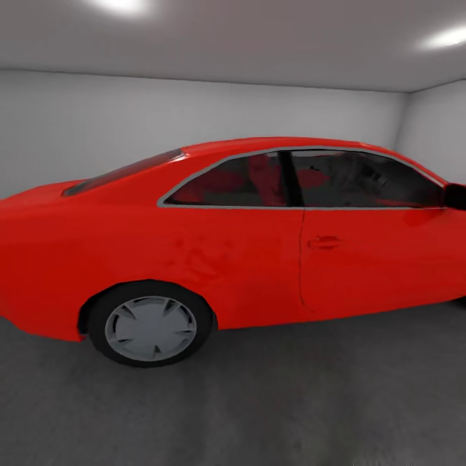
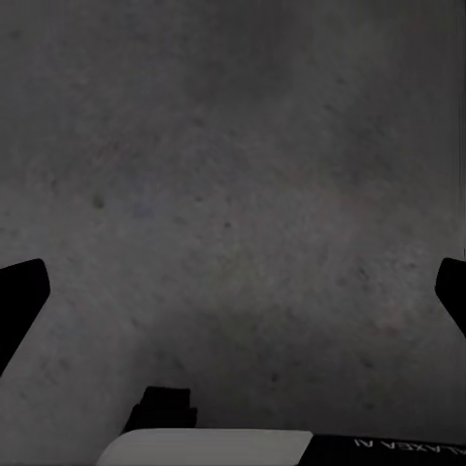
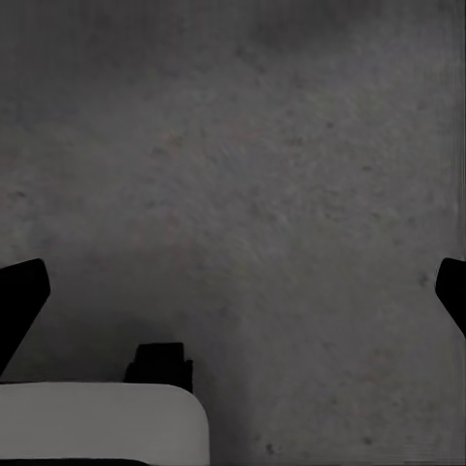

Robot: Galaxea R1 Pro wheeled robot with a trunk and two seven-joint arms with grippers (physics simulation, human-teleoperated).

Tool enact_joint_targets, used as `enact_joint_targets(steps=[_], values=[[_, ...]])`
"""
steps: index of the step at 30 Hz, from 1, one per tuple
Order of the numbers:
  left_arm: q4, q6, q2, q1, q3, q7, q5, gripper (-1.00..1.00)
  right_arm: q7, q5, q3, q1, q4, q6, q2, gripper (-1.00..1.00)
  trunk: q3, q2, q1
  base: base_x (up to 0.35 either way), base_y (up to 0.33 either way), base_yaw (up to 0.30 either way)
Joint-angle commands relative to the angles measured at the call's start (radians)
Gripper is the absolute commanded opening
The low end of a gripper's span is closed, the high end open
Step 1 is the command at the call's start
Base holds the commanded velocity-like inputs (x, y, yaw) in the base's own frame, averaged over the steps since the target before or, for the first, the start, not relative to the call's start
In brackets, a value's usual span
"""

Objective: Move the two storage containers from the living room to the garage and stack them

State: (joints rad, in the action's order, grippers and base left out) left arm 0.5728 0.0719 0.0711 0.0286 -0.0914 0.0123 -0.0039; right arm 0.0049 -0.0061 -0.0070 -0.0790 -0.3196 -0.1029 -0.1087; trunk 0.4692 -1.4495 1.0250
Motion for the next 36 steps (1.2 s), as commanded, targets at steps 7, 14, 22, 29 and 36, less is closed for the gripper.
enact_joint_targets(steps=[7, 14, 22, 29, 36], values=[[-0.005, 0.003, 0.007, 0.001, -0.004, 0.003, -0.001, 1.00, 0.004, -0.003, -0.001, -0.001, 0.002, -0.004, 0.000, 1.00, 0.001, 0.000, 0.000, 0.000, 0.000, -0.279], [-0.011, 0.004, 0.024, 0.001, -0.006, 0.004, 0.015, 1.00, 0.004, -0.004, 0.000, -0.001, 0.006, -0.003, 0.001, 1.00, 0.001, 0.000, 0.000, 0.000, 0.000, -0.279], [-0.014, 0.005, 0.025, 0.001, -0.007, 0.005, 0.016, 1.00, 0.007, -0.005, 0.001, -0.001, 0.007, -0.002, 0.001, 1.00, 0.001, 0.000, 0.000, 0.000, 0.000, -0.279], [-0.014, 0.004, 0.024, 0.001, -0.007, 0.006, 0.016, 1.00, 0.009, -0.005, 0.001, -0.001, 0.007, -0.002, 0.001, 1.00, 0.001, 0.000, 0.000, 0.000, 0.000, -0.279], [-0.014, 0.003, 0.024, 0.001, -0.006, 0.007, 0.016, 1.00, 0.009, -0.003, 0.001, -0.001, 0.007, -0.001, 0.001, 1.00, 0.001, 0.000, 0.000, 0.000, 0.000, -0.279]])
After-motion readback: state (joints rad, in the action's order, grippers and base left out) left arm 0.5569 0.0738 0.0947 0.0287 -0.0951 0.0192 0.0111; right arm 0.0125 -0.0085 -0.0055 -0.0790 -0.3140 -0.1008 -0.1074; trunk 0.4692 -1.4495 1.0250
